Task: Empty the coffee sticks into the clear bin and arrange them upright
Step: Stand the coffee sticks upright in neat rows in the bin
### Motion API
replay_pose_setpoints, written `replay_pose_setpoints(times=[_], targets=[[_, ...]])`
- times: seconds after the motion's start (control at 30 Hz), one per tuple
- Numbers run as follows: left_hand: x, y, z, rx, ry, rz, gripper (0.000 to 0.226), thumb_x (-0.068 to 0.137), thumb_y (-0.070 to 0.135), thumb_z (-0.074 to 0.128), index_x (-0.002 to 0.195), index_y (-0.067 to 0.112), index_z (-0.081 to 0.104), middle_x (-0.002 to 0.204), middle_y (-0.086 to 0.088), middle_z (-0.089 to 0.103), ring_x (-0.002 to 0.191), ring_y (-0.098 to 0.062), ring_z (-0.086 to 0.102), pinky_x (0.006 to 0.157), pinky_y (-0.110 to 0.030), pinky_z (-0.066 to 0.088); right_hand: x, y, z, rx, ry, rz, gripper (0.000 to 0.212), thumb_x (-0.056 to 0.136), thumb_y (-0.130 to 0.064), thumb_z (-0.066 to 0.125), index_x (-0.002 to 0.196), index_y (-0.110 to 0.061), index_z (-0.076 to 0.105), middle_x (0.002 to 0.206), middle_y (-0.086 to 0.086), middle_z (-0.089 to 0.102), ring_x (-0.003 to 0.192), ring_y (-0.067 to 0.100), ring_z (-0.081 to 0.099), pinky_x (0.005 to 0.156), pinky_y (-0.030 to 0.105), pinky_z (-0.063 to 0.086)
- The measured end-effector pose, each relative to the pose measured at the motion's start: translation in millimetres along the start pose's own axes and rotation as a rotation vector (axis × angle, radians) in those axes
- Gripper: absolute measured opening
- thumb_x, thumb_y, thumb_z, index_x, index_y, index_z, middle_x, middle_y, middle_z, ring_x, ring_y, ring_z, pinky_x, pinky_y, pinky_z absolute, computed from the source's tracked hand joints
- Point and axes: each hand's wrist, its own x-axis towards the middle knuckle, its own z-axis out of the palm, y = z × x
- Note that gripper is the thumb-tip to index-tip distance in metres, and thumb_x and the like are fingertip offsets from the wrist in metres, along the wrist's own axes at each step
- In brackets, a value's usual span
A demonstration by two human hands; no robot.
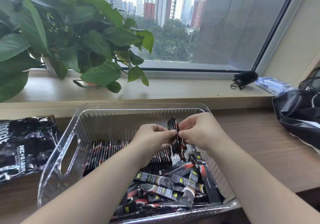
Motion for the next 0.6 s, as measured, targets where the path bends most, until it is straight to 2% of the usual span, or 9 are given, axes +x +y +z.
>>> replay_pose_setpoints(times=[0.1, 0.27, 0.43, 0.6], targets=[[2.2, -2.9, 4.5, 0.015, 0.023, 0.015, 0.025, 0.079, 0.019, 0.083, 0.089, 0.003, 0.068, 0.088, -0.009, 0.072, 0.086, -0.019, 0.072, 0.077, -0.033, 0.062, -2.3, 4.3, 4.9, -0.079, 0.069, -0.041, 0.013, 0.076, -0.015, 0.082, 0.082, -0.024, 0.076, 0.081, -0.007, 0.075, 0.080, 0.010, 0.073, 0.082, 0.036, 0.061], [5.4, -6.6, 14.1, 0.234, 0.131, 0.089, 0.022, 0.077, 0.024, 0.085, 0.085, 0.010, 0.069, 0.078, -0.001, 0.070, 0.068, -0.012, 0.069, 0.075, -0.038, 0.062, -5.6, 14.8, 15.1, -0.094, 0.106, -0.031, 0.017, 0.081, -0.008, 0.076, 0.084, -0.024, 0.072, 0.083, -0.004, 0.074, 0.079, 0.011, 0.071, 0.080, 0.034, 0.061], [6.7, -8.9, 19.9, 0.498, 0.191, 0.128, 0.022, 0.077, 0.037, 0.083, 0.079, 0.021, 0.068, 0.080, 0.006, 0.070, 0.076, -0.010, 0.066, 0.063, -0.025, 0.048, -4.7, 21.0, 23.2, -0.234, 0.081, 0.006, 0.018, 0.084, -0.015, 0.072, 0.100, -0.022, 0.076, 0.097, -0.001, 0.076, 0.095, 0.017, 0.069, 0.079, 0.025, 0.053], [7.6, -7.8, 26.6, 0.704, 0.231, 0.173, 0.022, 0.080, 0.040, 0.079, 0.068, 0.023, 0.069, 0.073, 0.008, 0.067, 0.071, -0.008, 0.060, 0.062, -0.022, 0.039, -7.0, 26.1, 29.7, -0.243, 0.066, 0.018, 0.019, 0.082, -0.008, 0.066, 0.091, -0.018, 0.079, 0.093, 0.004, 0.075, 0.093, 0.023, 0.069, 0.083, 0.036, 0.059]])
